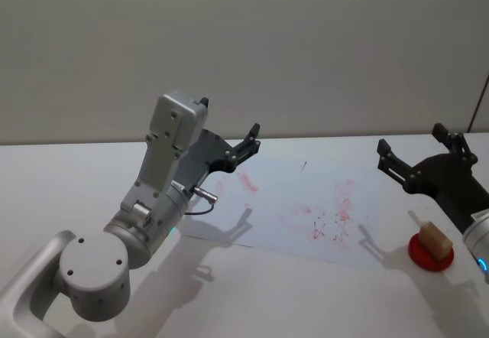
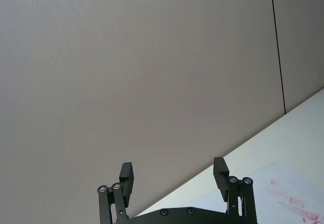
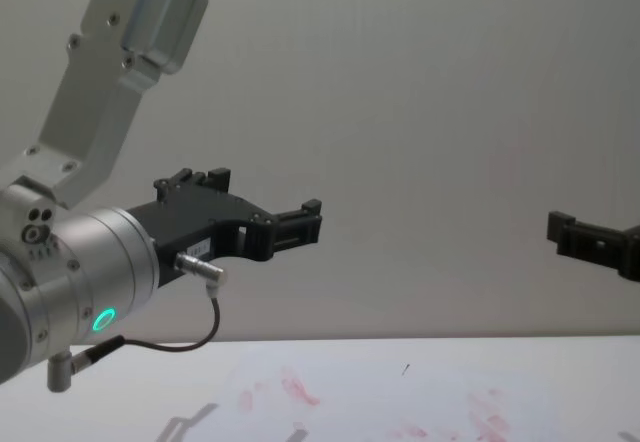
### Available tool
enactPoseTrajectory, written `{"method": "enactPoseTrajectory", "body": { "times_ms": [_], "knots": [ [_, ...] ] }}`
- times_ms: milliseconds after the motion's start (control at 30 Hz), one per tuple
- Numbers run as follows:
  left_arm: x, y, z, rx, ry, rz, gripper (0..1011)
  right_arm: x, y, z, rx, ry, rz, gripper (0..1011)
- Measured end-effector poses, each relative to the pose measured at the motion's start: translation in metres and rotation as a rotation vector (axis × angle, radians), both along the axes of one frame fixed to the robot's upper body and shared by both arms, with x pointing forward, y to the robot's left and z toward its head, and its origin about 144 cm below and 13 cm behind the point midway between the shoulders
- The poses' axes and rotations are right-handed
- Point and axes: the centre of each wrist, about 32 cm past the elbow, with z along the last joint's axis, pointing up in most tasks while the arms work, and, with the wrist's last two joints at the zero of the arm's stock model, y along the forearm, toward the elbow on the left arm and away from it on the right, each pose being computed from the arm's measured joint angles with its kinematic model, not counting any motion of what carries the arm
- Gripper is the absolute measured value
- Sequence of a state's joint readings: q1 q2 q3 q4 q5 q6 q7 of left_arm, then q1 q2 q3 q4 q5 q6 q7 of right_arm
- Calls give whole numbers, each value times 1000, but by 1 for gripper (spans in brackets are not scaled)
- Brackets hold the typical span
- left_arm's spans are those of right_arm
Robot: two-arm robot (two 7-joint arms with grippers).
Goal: Use the one hand to pick up the stamp and affix it onto the A4 paper.
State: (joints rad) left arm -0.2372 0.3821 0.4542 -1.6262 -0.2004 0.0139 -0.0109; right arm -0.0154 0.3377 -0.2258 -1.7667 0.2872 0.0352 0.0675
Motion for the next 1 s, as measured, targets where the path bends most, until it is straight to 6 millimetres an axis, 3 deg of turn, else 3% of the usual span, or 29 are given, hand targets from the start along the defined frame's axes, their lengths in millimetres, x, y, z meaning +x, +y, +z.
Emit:
{"method": "enactPoseTrajectory", "body": {
  "times_ms": [267,733,1000],
  "knots": [
    [0,0,0,0,0,0,1001,-6,-6,-2,-32,32,-7,1001],
    [0,0,0,0,0,0,1001,-30,-38,-11,-175,174,-86,1001],
    [0,0,0,0,0,0,1001,-37,-45,-14,-222,231,-87,1001]
  ]
}}
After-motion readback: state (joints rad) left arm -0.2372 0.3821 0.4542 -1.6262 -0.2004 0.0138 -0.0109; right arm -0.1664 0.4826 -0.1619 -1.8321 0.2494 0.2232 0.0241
